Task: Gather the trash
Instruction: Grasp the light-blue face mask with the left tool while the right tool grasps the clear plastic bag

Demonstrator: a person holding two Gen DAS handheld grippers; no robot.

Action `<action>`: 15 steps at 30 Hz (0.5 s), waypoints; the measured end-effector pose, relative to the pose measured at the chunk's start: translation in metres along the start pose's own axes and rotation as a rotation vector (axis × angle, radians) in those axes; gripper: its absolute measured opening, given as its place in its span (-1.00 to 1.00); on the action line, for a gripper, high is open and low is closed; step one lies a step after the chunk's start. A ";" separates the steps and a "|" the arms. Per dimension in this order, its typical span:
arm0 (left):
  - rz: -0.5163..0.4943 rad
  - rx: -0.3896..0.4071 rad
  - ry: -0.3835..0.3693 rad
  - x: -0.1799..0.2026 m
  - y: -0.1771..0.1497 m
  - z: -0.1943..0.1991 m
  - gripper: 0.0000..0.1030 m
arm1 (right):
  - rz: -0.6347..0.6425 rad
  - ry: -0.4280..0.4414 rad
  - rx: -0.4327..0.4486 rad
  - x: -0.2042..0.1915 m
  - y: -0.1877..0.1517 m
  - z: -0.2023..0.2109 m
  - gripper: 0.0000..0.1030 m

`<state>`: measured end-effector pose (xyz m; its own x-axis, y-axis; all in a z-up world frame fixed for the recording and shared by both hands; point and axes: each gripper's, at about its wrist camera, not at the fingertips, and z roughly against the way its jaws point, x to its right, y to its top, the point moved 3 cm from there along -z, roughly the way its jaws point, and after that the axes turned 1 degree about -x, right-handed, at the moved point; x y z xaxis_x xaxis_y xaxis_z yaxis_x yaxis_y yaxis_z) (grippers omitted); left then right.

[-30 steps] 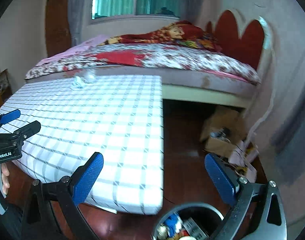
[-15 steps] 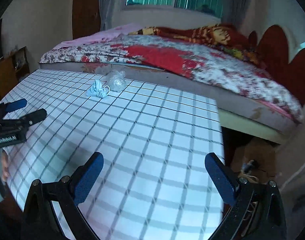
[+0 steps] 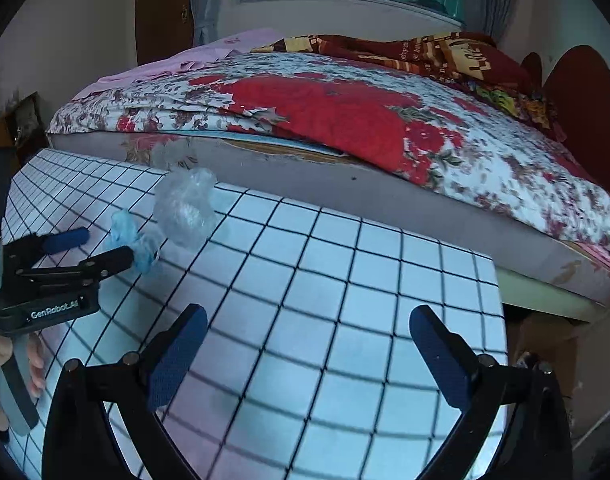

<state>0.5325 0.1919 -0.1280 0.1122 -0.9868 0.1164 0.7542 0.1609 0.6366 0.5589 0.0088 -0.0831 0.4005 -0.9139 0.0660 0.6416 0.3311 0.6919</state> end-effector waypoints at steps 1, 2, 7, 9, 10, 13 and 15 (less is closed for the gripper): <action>-0.009 -0.016 0.005 0.000 0.001 -0.005 0.14 | -0.004 0.008 0.003 -0.001 0.003 -0.003 0.98; -0.011 -0.027 0.001 -0.001 0.002 -0.009 0.05 | -0.003 0.014 0.003 -0.003 0.005 -0.007 0.98; -0.025 0.010 -0.006 -0.020 -0.002 -0.001 -0.71 | 0.015 0.079 -0.005 -0.026 0.022 -0.028 0.94; -0.041 0.020 0.012 -0.030 -0.003 0.001 -0.72 | 0.020 0.108 -0.002 -0.037 0.029 -0.035 0.84; -0.045 0.023 0.021 -0.039 -0.005 0.004 -0.72 | 0.014 0.133 -0.006 -0.046 0.033 -0.041 0.83; -0.043 0.030 0.036 -0.062 -0.005 0.007 -0.74 | 0.024 0.151 -0.014 -0.065 0.040 -0.055 0.72; -0.045 0.042 0.038 -0.075 -0.005 0.012 -0.75 | 0.035 0.174 -0.027 -0.079 0.041 -0.066 0.65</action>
<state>0.5124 0.2655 -0.1308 0.1035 -0.9929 0.0584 0.7311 0.1158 0.6724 0.5970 0.1104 -0.1072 0.5286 -0.8480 -0.0370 0.6415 0.3706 0.6717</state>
